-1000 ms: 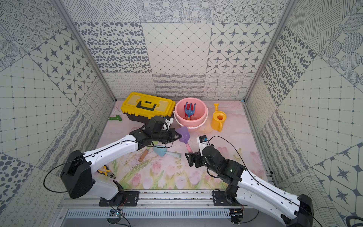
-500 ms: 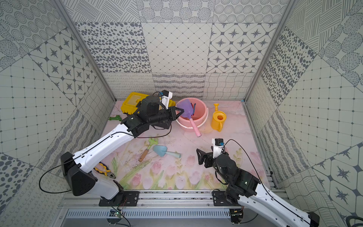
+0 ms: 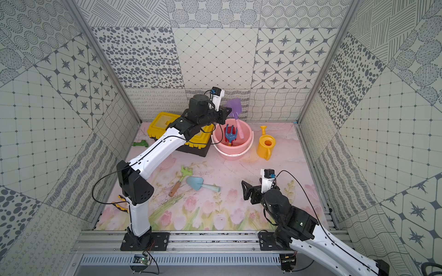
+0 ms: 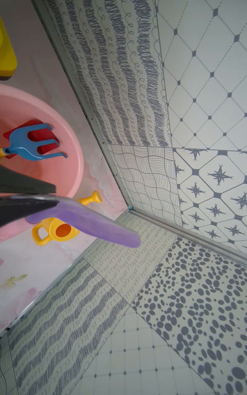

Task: Organize the gardening tools
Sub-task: Place the gardening tool in the container, then pick up the gardening tool from the center of the board.

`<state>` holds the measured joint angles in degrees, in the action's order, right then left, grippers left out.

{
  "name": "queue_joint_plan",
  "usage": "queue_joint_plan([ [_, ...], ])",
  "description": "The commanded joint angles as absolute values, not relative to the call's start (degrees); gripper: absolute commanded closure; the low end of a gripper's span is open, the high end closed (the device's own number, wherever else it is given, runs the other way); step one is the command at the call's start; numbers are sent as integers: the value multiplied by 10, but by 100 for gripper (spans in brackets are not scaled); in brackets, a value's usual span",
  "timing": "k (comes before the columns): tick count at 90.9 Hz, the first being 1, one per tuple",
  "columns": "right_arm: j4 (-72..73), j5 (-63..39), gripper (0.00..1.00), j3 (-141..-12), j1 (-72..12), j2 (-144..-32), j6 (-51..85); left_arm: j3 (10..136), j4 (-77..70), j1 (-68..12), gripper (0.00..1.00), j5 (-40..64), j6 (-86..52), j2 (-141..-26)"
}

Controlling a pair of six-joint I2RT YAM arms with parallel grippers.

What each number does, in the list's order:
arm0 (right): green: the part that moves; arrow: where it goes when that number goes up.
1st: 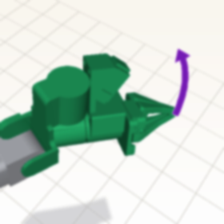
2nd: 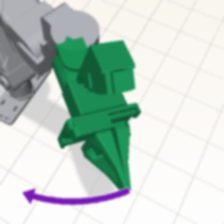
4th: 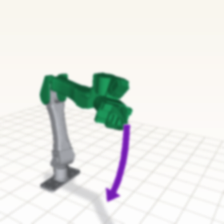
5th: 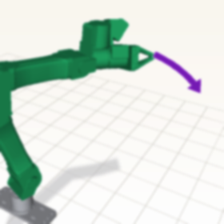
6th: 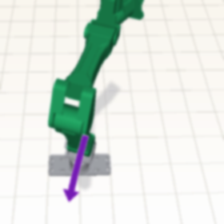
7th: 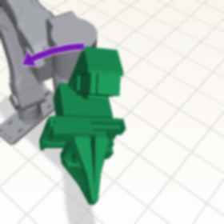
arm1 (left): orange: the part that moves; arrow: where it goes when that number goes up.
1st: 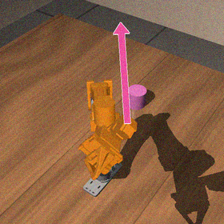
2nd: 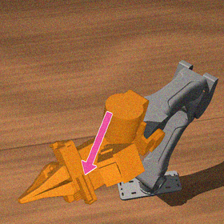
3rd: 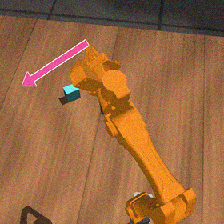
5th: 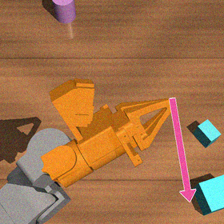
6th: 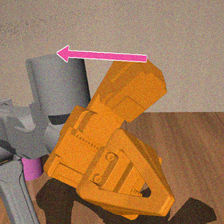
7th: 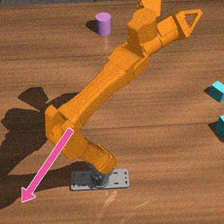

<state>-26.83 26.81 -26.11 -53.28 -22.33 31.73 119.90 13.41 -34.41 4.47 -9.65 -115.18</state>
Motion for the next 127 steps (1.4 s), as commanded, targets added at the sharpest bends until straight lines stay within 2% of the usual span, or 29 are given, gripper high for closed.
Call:
queue_joint_plan([
  [1, -254, 280, 3, -254, -530, -237, 322, 1216, 70, -339, 100, 23, 67, -1196],
  [17, -250, 279, 3, -255, -527, -250, 322, 1203, 62, -331, 100, 22, 110, -1226],
  [35, -248, 275, 3, -255, -523, -255, 321, 1114, 1, -325, 100, 43, 86, -1210],
  [45, -248, 273, 3, -255, -522, -257, 321, 1074, -14, -316, 93, 71, 48, -1192],
  [52, -248, 272, 3, -255, -521, -256, 321, 1050, -25, -305, 79, 105, 4, -1180],
  [60, -248, 269, 3, -255, -521, -256, 323, 1025, -34, -295, 75, 132, -34, -1159],
  [69, -248, 267, 3, -254, -521, -256, 323, 1006, -30, -292, 65, 151, -58, -1135],
  [83, -248, 262, 3, -253, -520, -255, 323, 976, -16, -292, 35, 171, -106, -1091],
  [90, -247, 253, 3, -254, -521, -258, 320, 943, -20, -292, 24, 172, -149, -1063],
  [102, -233, 227, 3, -252, -521, -270, 311, 827, -63, -293, 2, 168, -248, -987],
  [115, -210, 192, 3, -251, -521, -309, 301, 631, -169, -294, 1, 124, -337, -874],
  [127, -151, 132, 3, -246, -521, -372, 279, 511, -144, -294, 1, 83, -365, -777],
])
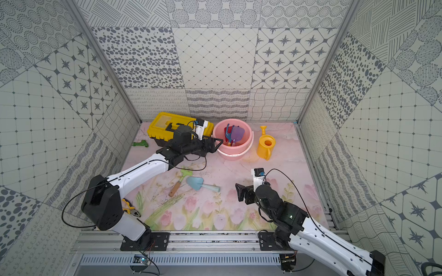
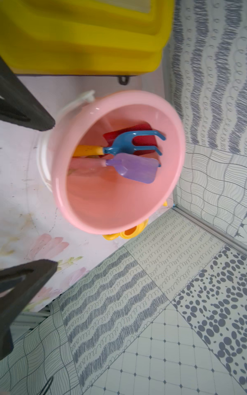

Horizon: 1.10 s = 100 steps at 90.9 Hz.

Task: Organize the gardening tools
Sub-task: Pick up the gardening tool from the center of the board.

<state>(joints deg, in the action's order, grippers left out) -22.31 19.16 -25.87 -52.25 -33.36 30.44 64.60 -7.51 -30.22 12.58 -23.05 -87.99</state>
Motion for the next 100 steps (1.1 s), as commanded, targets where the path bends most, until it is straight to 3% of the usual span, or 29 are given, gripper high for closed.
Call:
queue_joint_plan([
  [1, -145, 126, 3, -247, -521, -381, 277, 504, -137, -294, 1, 79, -365, -769],
  [17, -122, 68, 3, -328, -536, -550, 251, 412, -12, -294, 1, -30, -352, -643],
  [31, -117, 61, 3, -417, -562, -704, 219, 319, -6, -295, 0, -121, -405, -541],
  [54, -121, -3, 3, -544, -544, -882, 184, 296, 38, -295, 0, -190, -432, -467],
  [73, -106, -42, 7, -553, -505, -966, 191, 313, 66, -296, 0, -197, -430, -474],
  [100, -108, -79, 28, -559, -520, -1001, 173, 317, 65, -296, 1, -186, -435, -493],
])
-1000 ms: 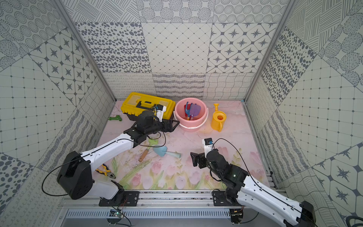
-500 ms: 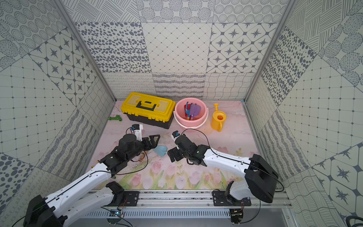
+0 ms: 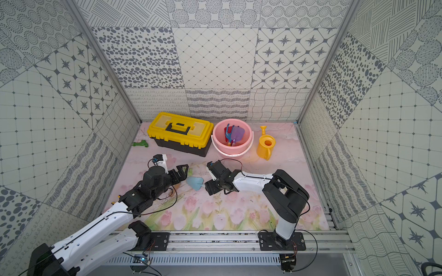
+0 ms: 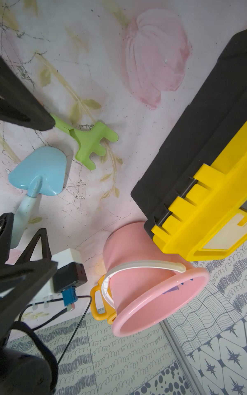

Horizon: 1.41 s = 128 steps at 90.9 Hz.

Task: Organize the gardening tools
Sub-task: Pick up the gardening tool from the center of the board.

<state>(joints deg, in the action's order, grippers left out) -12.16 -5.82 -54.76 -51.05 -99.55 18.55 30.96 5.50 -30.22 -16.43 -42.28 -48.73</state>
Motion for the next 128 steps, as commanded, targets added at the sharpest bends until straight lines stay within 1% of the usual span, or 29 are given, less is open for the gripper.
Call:
queue_joint_plan([
  [1, -109, -79, 29, -558, -522, -1002, 173, 317, 65, -296, 0, -187, -436, -492],
  [6, -115, -77, 37, -558, -526, -1007, 171, 317, 68, -296, 0, -191, -437, -490],
  [21, -130, -58, 66, -561, -541, -1013, 166, 314, 69, -296, 0, -192, -441, -478],
  [41, -133, -38, 100, -556, -543, -994, 161, 311, 66, -296, 0, -171, -446, -459],
  [46, -127, -30, 100, -547, -543, -975, 160, 306, 54, -296, 1, -159, -446, -457],
  [58, -96, -4, 100, -509, -543, -915, 159, 288, 2, -296, 8, -112, -434, -461],
  [65, -78, 11, 100, -488, -544, -877, 161, 279, -31, -296, 14, -78, -432, -469],
  [71, -64, 20, 100, -473, -543, -851, 163, 275, -60, -296, 17, -43, -433, -483],
  [88, -36, 36, 100, -444, -544, -806, 170, 289, -122, -295, 27, 66, -451, -561],
  [99, -18, 26, 100, -431, -543, -786, 172, 308, -145, -295, 38, 126, -460, -621],
  [100, -17, 24, 100, -431, -543, -785, 172, 309, -147, -295, 40, 130, -461, -625],
  [105, -15, 19, 100, -430, -543, -784, 172, 312, -157, -294, 46, 143, -468, -642],
  [116, -12, 9, 100, -431, -543, -789, 172, 312, -164, -290, 51, 146, -477, -661],
  [123, -3, -6, 100, -428, -543, -788, 172, 312, -166, -288, 57, 146, -480, -669],
  [128, 0, -15, 100, -425, -544, -785, 172, 312, -167, -286, 59, 146, -481, -672],
])
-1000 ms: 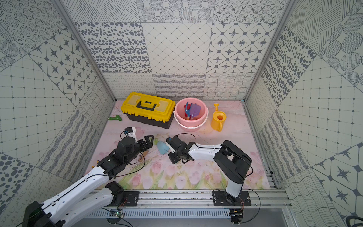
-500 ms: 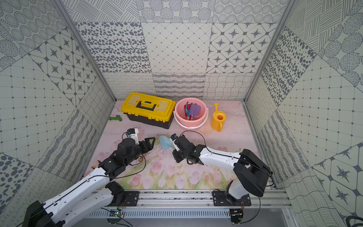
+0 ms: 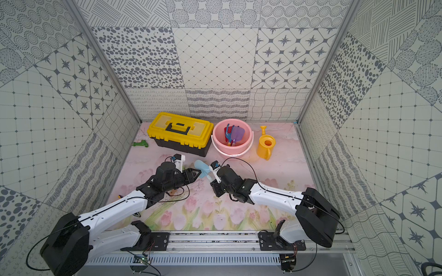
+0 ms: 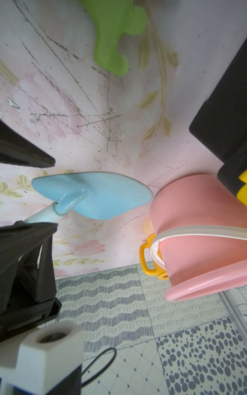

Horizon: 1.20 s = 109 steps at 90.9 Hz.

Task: Organize the gardening tools
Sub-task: Pick up the gardening tool from the center of the board.

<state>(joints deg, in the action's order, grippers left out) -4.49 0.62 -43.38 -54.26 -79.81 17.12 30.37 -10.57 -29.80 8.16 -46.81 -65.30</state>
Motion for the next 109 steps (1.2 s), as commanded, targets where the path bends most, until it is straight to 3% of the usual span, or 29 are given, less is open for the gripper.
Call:
queue_joint_plan([
  [1, 1, -16, 100, -424, -544, -784, 172, 312, -167, -286, 59, 145, -481, -672],
  [20, 15, -40, 100, -419, -547, -776, 166, 311, -163, -281, 74, 136, -478, -669],
  [30, 15, -44, 100, -422, -552, -780, 165, 311, -153, -280, 96, 128, -475, -661],
  [35, 13, -41, 99, -423, -553, -779, 166, 311, -149, -280, 100, 126, -474, -654],
  [44, 9, -27, 67, -420, -553, -765, 169, 312, -146, -280, 100, 121, -468, -642],
  [51, 5, -1, 31, -413, -553, -740, 174, 314, -145, -281, 100, 116, -463, -631],
  [70, -18, 113, 4, -379, -553, -615, 186, 379, -124, -284, 100, 145, -455, -611],
  [91, -52, 270, 3, -335, -551, -443, 204, 503, -133, -340, 100, 121, -373, -653],
  [109, -72, 346, 3, -315, -550, -353, 217, 707, -89, -357, 100, 98, -267, -801],
])
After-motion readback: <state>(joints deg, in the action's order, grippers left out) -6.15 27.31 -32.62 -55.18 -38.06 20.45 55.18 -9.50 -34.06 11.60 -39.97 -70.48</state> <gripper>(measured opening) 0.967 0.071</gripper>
